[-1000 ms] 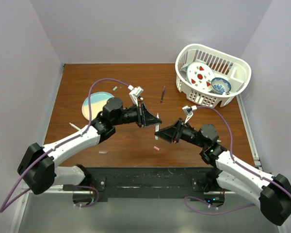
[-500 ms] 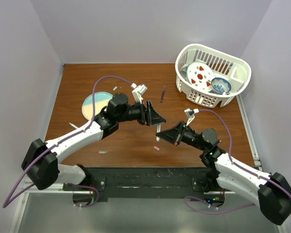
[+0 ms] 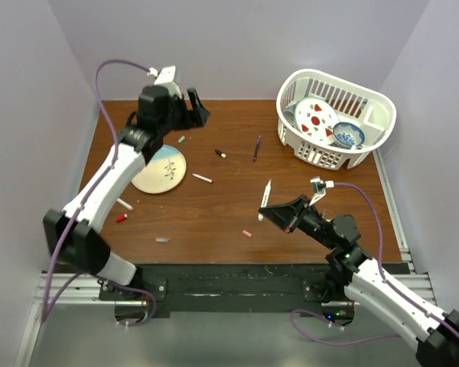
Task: Insert the pens into the pen caps
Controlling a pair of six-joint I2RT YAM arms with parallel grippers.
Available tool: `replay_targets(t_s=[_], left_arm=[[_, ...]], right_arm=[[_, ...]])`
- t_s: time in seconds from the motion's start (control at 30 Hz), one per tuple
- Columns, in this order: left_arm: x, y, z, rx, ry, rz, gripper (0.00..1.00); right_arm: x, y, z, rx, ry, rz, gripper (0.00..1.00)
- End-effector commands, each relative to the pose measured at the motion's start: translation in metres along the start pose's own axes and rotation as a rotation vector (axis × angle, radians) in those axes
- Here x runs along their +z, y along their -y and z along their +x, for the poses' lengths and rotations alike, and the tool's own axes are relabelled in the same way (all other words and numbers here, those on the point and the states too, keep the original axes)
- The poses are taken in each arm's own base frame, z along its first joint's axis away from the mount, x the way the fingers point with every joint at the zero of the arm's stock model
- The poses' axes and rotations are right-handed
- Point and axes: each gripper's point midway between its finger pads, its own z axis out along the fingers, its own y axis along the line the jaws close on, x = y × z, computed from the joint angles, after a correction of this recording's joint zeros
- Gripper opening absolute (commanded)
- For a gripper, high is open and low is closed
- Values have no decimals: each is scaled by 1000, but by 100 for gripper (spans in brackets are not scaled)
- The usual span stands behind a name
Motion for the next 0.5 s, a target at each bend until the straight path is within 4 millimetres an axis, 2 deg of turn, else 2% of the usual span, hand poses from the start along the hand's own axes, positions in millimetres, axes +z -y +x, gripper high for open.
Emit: replay_targets(t_s=[0.0, 0.03, 0.07, 0.1, 0.13, 0.17, 0.2, 0.23, 0.27, 0.3, 0.47], left_arm=[[58, -82, -16, 214, -54, -294, 80], [66, -100, -17, 207, -70, -313, 79], [75, -108, -15, 210, -89, -300, 78], [94, -116, -4, 199, -128, -264, 78], [99, -133, -4, 187, -133, -276, 77], [107, -138, -7, 196, -125, -253, 76], [122, -152, 10, 189, -166, -248, 75], [128, -167, 11, 187, -173, -263, 74], [135, -172, 4, 213, -164, -257, 73], [149, -180, 21, 219, -206, -233, 72], [172, -201, 26, 302, -206, -236, 62]], right_arm=[[-7, 1, -13, -107, 11, 91, 0], [-8, -4, -18, -117, 18, 86, 0], [-10, -7, -19, -123, 22, 82, 0], [-13, -10, -20, -132, 26, 72, 0], [-14, -10, -21, -136, 31, 75, 0], [-15, -10, -22, -139, 37, 82, 0], [-17, -8, -23, -142, 45, 96, 0], [-17, -8, -25, -145, 51, 101, 0], [-18, -8, -26, -146, 54, 107, 0], [-18, -6, -25, -151, 47, 118, 0], [-12, -18, -28, -208, -10, 105, 0]])
